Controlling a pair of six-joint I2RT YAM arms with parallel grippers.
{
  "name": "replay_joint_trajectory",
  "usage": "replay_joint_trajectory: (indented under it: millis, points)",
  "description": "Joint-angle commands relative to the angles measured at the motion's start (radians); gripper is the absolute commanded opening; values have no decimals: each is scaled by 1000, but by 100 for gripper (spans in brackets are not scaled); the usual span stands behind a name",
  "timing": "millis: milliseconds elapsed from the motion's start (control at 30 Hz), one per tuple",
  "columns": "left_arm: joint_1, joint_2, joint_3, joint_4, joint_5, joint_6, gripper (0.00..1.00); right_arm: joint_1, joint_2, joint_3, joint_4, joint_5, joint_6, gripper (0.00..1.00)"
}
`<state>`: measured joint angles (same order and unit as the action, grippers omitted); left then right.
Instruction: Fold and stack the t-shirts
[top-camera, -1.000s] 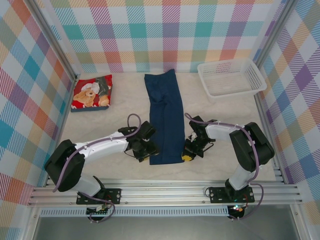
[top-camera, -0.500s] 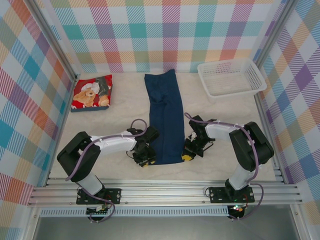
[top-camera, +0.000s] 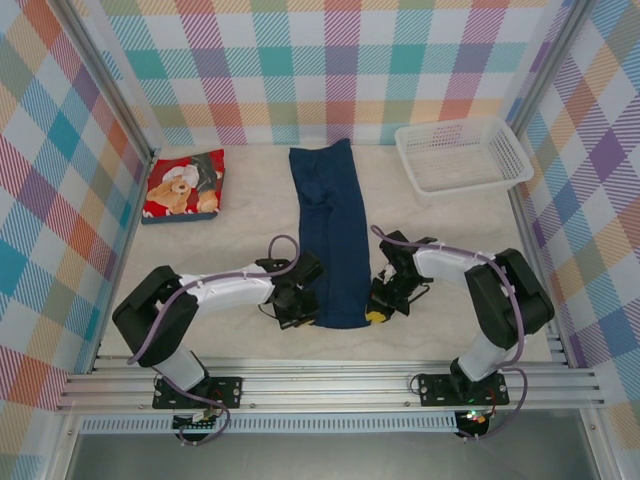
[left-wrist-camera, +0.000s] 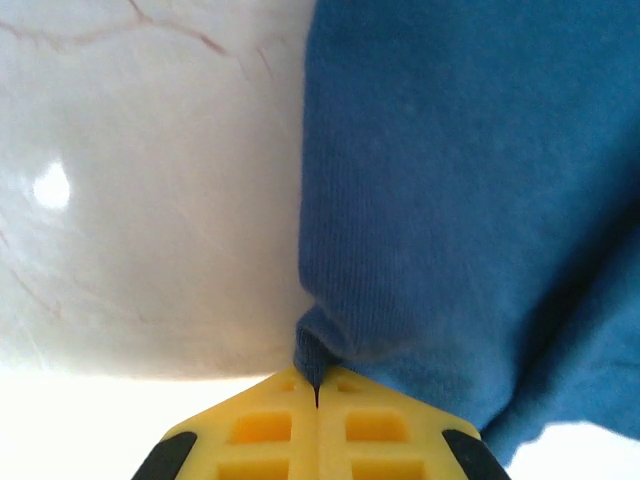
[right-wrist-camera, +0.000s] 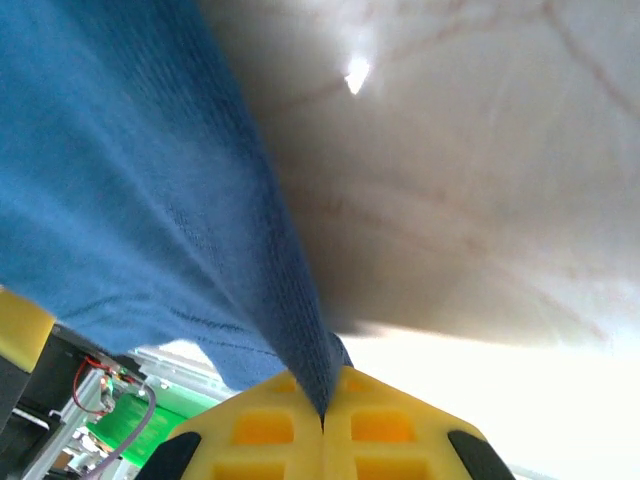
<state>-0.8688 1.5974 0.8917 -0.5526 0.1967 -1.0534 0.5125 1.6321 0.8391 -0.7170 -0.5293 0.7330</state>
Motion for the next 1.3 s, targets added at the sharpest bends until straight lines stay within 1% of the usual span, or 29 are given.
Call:
replay_joint_trajectory:
  millis: [0, 233, 333, 467, 567, 667, 800, 933, 1033, 1133, 1267]
  points:
    - [-54, -85, -15, -80, 11, 12, 0, 34, -74, -20, -124, -34, -51, 0]
    - [-153, -252, -102, -132, 98, -83, 0, 66, -248, -81, -303, -60, -88, 0]
    - [-162, -311, -100, -158, 101, -106, 0, 64, -324, -67, -364, -59, -64, 0]
    - [-145, -321, -32, -185, 64, -107, 0, 62, -344, -2, -374, -86, -5, 0]
    - [-105, -307, 77, -216, -6, -96, 0, 36, -307, 96, -395, -63, 7, 0]
    - [-35, -267, 173, -237, -60, -57, 0, -14, -245, 190, -412, -25, 3, 0]
    - [74, -174, 263, -211, -46, 11, 0, -83, -141, 300, -377, -18, 20, 0]
    - [172, -69, 342, -176, -39, 60, 0, -125, -5, 417, -352, -6, 28, 0]
    - [235, 11, 406, -142, -23, 78, 0, -150, 69, 498, -333, 21, 40, 0]
    - [263, 96, 504, -168, -42, 121, 0, -168, 152, 594, -340, 48, 40, 0]
    - [290, 186, 579, -176, -37, 147, 0, -183, 253, 707, -333, 64, 41, 0]
